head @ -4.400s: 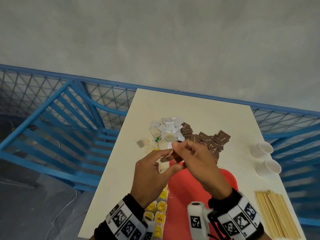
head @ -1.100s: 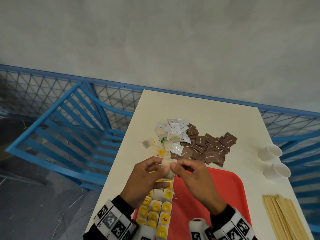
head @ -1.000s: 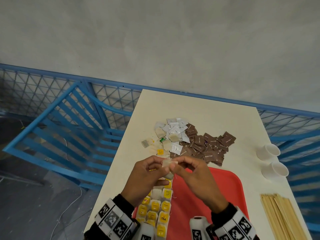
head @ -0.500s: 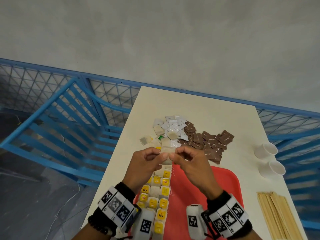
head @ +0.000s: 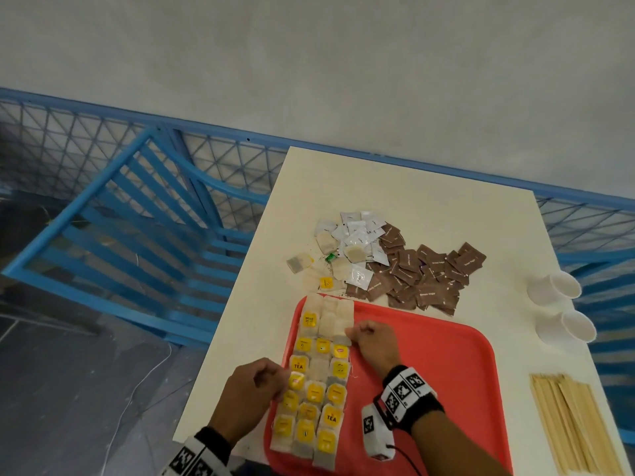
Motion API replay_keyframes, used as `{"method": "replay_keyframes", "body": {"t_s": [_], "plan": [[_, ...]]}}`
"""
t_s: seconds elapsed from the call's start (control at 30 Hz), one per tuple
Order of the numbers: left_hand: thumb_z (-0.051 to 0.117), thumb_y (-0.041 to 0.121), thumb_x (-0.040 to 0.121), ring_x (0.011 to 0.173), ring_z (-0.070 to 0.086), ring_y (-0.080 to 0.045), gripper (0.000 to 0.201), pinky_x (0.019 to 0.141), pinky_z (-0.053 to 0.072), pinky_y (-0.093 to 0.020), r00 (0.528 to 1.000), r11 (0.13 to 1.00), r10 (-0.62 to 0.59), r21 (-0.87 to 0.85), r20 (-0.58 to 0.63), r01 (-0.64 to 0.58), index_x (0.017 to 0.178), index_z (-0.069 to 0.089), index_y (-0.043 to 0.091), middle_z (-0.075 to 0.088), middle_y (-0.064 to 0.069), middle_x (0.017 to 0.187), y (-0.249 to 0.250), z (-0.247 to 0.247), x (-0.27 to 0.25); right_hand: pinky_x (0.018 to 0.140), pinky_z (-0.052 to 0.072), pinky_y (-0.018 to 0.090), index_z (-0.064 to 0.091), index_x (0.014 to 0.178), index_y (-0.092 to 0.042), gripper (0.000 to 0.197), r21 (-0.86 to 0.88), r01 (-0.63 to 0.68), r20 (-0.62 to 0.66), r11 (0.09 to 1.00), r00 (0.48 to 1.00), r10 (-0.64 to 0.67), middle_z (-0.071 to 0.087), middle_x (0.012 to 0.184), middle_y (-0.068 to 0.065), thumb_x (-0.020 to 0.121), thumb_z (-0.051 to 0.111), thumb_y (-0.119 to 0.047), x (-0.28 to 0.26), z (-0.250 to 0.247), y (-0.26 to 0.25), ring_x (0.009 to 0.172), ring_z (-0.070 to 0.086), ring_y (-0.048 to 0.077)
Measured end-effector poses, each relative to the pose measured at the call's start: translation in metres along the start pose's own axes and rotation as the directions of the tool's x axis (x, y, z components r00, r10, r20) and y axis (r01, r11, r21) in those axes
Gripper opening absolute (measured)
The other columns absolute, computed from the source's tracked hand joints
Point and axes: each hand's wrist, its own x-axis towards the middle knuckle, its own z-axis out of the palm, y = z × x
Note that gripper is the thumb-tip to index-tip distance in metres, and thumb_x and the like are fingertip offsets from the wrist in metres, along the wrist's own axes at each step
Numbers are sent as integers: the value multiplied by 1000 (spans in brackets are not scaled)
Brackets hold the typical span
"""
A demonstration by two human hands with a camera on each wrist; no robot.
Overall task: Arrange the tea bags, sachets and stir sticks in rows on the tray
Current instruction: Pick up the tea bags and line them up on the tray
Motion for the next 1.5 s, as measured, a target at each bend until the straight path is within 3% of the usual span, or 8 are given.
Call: {"method": "replay_keyframes", "body": {"t_s": [0.23,0.47,0.8,0.87,1.0,1.13,1.33,1.5], "plan": [[62,15,97,62,66,-11,20,59,50,-15,997,997,66,28,-26,-66,78,70,14,72,-1,69,17,-11,16,58,41,32,46,73,-18,33,-155,32,-106,987,993,-49,57,68,-2,76,79,-23,-8,4,-9,61,48,14],[65,32,95,49,53,-1,21,51,38,-9,991,957,126,271,-48,-109,80,67,18,60,6,56,44,-37,72,68,50,29,63,71,-14,23,-375,230,-15,898,967,-254,66,78,-2,89,66,-27,40,-24,-75,76,64,14],[58,44,93,90,61,-23,23,84,55,-43,985,881,19,469,-170,64,74,52,35,65,-1,96,53,-42,188,91,51,44,58,120,-14,28,-787,381,260,486,918,-299,60,114,10,91,56,-15,156,-25,-111,109,55,33],[58,42,93,91,61,-24,19,84,55,-44,980,889,18,452,-200,76,77,54,33,65,-2,100,60,-36,204,92,51,44,56,122,-17,32,-785,388,297,482,920,-256,57,116,9,90,60,-17,162,-25,-110,111,54,32],[56,40,96,103,58,-24,18,86,48,-38,971,891,33,447,-237,79,105,60,25,61,1,111,80,-16,232,82,54,39,63,86,-17,3,-764,365,271,532,930,-249,65,98,5,88,62,-15,166,-29,-103,93,62,24],[58,45,95,118,49,-28,41,95,42,-42,982,804,42,589,-184,76,125,51,18,50,-5,125,84,1,256,80,50,36,52,70,-23,20,-732,411,287,543,909,-302,53,91,3,86,62,-16,160,-39,-106,87,55,23],[54,33,98,113,53,-28,25,93,44,-42,990,714,16,695,-142,88,113,60,13,54,-7,120,76,1,259,61,37,13,63,83,-10,11,-515,481,281,710,877,-390,66,92,-2,89,67,-19,156,-22,-143,83,59,13],[56,20,94,89,62,-25,13,76,50,-35,992,916,2,397,-129,50,82,55,14,69,-7,94,69,-21,245,83,48,32,65,94,-9,8,-646,511,345,567,858,-380,57,111,11,90,60,-14,177,38,-156,104,57,28]]}}
